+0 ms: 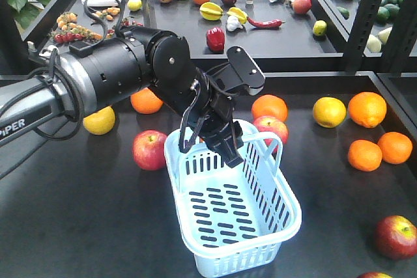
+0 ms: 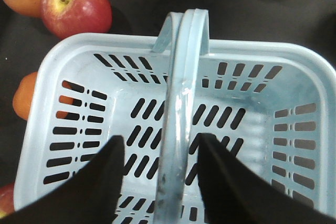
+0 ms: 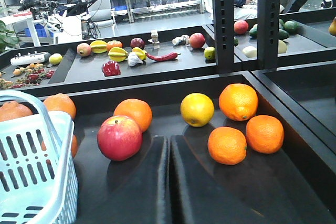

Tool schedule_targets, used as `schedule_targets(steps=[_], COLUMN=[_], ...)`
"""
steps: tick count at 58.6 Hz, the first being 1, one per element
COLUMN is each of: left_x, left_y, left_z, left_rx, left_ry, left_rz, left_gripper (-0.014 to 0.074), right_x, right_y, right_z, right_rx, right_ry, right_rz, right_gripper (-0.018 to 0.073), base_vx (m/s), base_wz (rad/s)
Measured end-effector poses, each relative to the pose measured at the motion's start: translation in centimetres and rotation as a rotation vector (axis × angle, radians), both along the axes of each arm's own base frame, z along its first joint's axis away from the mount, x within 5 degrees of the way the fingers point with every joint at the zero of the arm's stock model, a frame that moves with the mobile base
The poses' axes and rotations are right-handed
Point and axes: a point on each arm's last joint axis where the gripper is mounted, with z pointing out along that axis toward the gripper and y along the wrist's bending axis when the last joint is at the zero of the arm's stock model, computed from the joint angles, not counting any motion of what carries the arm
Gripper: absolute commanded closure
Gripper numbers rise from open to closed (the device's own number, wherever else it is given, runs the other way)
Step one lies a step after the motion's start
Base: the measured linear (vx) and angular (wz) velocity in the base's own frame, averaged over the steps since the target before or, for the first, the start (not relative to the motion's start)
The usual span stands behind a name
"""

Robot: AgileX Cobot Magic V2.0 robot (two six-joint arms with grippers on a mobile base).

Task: Pick three apples into basket with both arms
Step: 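Lower the light-blue basket onto the fruit table with the left gripper, then open the left gripper, release the handle and lift the arm away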

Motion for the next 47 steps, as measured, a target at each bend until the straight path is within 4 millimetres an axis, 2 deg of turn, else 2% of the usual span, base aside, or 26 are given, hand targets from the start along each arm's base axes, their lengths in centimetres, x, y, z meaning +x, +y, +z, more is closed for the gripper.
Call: schedule_targets(steps=[13,20,31,39,47], left_x=[-0.7,-1.5,-3.4,-5.3,-7.3], left_y=[0.4,1.0,2.4,3.8,5.2], left_z=[0.6,2.3,6.3,8.8,10.6], left_rx=[0.013,0.003,-0.062,-0.087,-0.072], left_ry=[0.041,0.045,0.035,0.071,0.118], left_rz=[0.011,0.02,0.083,0.134,0.151], left_gripper=[0.0219,0.022,0.0227,0.0299,0.0434], right_x=[0.0,0.0,0.0,0.0,0.0], right_y=[0.0,0.0,0.0,0.0,0.0], right_z=[0.0,0.0,0.0,0.0,0.0], right_rx=[0.0,0.0,0.0,0.0,0.0], right_ry=[0.0,0.0,0.0,0.0,0.0], right_rz=[0.0,0.0,0.0,0.0,0.0], right_gripper=[0.0564,0.0564,0.0564,0.0564,0.0564], base_vx=[0.0,0.0,0.0,0.0,0.0], base_wz=[0.0,0.0,0.0,0.0,0.0])
